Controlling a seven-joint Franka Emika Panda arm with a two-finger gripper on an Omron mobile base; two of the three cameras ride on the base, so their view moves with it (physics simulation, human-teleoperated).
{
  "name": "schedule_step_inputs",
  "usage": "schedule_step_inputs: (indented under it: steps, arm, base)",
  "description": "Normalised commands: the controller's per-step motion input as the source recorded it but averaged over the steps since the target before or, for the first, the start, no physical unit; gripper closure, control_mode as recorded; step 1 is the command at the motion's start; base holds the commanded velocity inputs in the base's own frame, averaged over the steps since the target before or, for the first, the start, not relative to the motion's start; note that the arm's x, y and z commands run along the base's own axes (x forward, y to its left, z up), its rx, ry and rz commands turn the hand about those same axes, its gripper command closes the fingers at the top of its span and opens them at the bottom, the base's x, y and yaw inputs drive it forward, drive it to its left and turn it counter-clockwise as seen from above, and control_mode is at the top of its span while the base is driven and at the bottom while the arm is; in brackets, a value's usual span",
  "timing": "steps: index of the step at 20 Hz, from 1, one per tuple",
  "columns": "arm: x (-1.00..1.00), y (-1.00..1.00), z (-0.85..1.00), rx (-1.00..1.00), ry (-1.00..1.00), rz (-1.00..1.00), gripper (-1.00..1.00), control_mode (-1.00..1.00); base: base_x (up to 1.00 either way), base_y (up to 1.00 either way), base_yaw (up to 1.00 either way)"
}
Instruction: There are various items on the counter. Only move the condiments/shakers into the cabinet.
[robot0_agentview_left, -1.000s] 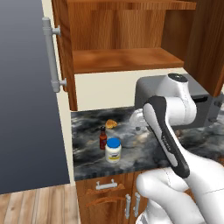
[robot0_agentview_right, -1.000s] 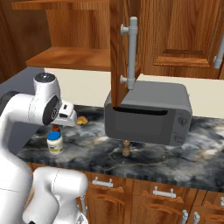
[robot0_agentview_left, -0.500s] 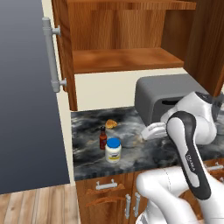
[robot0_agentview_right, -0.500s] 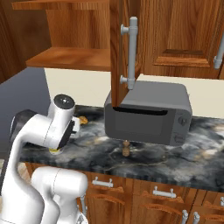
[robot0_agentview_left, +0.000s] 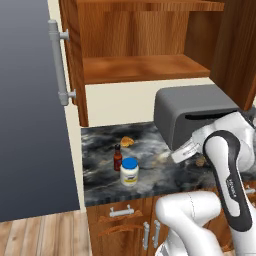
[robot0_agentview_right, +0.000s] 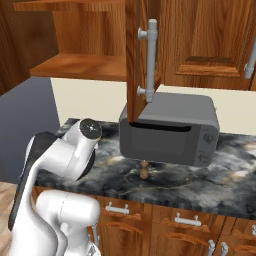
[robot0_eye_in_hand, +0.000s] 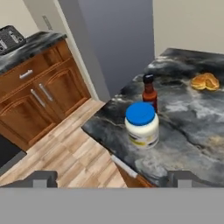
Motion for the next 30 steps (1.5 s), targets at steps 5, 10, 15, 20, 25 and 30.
schedule_step_inputs:
  steps: [5, 10, 15, 20, 25, 30]
  arm:
    - [0.00, 0.00, -0.38, 0.12, -0.21, 0.24, -1.00, -1.00]
    - [0.00, -0.07, -0.31, 0.03, -0.11, 0.20, -1.00, -1.00]
    - [0.03, 0.00, -0.38, 0.14, -0.01, 0.12, -1.00, -1.00]
    - [0.05, 0.00, -0.35, 0.26, -0.05, 0.17, -1.00, -1.00]
    - [0.00, 0.00, -0.22, 0.27, -0.10, 0.20, -1.00, -1.00]
    - [0.05, 0.01, -0.12, 0.04, -0.02, 0.03, -1.00, -1.00]
  base:
    - [0.00, 0.00, 0.00]
    - [0.00, 0.00, 0.00]
    - [0.00, 0.00, 0.00]
    - [0.00, 0.00, 0.00]
    - [0.00, 0.00, 0.00]
    - [0.00, 0.00, 0.00]
